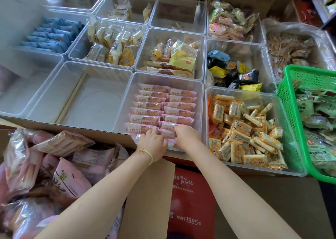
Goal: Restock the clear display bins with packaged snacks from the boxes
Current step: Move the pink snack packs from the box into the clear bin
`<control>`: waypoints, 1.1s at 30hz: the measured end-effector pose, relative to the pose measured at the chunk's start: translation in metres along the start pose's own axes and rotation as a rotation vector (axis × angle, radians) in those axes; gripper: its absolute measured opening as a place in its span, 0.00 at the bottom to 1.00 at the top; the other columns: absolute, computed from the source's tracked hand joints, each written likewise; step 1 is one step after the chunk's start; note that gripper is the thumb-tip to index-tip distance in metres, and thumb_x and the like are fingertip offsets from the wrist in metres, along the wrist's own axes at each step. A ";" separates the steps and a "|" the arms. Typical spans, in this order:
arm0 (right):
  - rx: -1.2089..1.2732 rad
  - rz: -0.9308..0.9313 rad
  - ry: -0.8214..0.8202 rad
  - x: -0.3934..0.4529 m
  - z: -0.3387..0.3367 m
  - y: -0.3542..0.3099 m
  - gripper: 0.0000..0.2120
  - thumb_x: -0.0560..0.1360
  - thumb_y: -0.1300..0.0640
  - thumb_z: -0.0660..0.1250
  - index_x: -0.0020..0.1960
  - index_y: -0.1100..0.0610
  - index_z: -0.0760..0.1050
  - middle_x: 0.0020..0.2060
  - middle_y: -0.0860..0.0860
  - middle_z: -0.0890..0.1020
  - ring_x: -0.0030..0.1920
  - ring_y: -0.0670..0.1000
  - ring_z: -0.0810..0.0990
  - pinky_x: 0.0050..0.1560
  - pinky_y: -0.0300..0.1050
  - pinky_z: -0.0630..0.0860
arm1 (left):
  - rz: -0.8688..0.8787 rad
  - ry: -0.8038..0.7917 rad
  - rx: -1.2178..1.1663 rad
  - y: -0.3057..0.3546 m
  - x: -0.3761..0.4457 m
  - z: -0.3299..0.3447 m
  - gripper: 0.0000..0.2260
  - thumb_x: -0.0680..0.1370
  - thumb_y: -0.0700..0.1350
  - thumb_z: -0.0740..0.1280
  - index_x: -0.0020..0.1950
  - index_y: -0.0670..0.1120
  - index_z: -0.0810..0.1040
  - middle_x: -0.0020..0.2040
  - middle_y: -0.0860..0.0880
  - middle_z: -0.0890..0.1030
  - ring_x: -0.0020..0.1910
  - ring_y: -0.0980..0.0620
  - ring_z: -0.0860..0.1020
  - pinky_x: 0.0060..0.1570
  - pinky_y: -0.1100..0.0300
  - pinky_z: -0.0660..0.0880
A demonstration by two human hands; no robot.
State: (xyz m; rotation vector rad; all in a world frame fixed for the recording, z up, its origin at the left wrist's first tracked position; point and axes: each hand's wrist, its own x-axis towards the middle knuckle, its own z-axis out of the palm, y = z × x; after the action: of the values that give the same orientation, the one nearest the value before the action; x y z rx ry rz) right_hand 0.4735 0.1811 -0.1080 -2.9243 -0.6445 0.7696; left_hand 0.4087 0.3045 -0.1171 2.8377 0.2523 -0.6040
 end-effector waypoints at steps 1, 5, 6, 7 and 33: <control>-0.009 0.028 -0.053 0.002 0.002 0.000 0.11 0.78 0.62 0.66 0.60 0.56 0.77 0.51 0.53 0.79 0.53 0.56 0.79 0.51 0.47 0.76 | 0.002 -0.017 0.001 0.000 0.001 0.000 0.19 0.82 0.49 0.50 0.59 0.47 0.80 0.61 0.46 0.72 0.62 0.46 0.69 0.59 0.50 0.69; -0.061 0.067 -0.009 0.007 0.004 0.002 0.11 0.77 0.63 0.67 0.59 0.57 0.77 0.49 0.54 0.78 0.53 0.56 0.79 0.49 0.47 0.74 | -0.004 0.072 -0.027 -0.002 -0.001 -0.001 0.16 0.82 0.50 0.53 0.59 0.45 0.77 0.60 0.45 0.73 0.60 0.46 0.69 0.58 0.54 0.72; -0.069 0.042 0.056 0.009 0.006 0.002 0.13 0.77 0.62 0.68 0.61 0.57 0.75 0.52 0.55 0.78 0.55 0.56 0.78 0.51 0.48 0.75 | -0.006 0.125 -0.029 -0.002 -0.001 0.001 0.15 0.82 0.50 0.54 0.61 0.45 0.74 0.62 0.45 0.73 0.61 0.46 0.69 0.59 0.54 0.71; -0.067 0.012 0.104 0.011 0.008 0.001 0.15 0.76 0.61 0.69 0.62 0.57 0.73 0.55 0.55 0.78 0.57 0.57 0.78 0.53 0.50 0.76 | -0.004 0.162 -0.028 -0.003 -0.001 0.003 0.17 0.81 0.50 0.54 0.65 0.45 0.72 0.65 0.45 0.71 0.64 0.46 0.68 0.63 0.54 0.70; -0.137 0.072 0.185 0.046 0.005 0.008 0.09 0.79 0.62 0.65 0.58 0.56 0.74 0.56 0.54 0.79 0.57 0.56 0.77 0.52 0.49 0.73 | -0.069 0.081 0.132 -0.011 0.056 -0.012 0.18 0.82 0.49 0.52 0.71 0.45 0.66 0.65 0.43 0.73 0.62 0.42 0.73 0.61 0.49 0.68</control>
State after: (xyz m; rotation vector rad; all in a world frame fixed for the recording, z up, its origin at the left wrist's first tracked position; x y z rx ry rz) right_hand 0.5107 0.1925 -0.1348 -3.1091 -0.6008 0.4689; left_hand 0.4619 0.3245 -0.1317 2.9954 0.3382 -0.5382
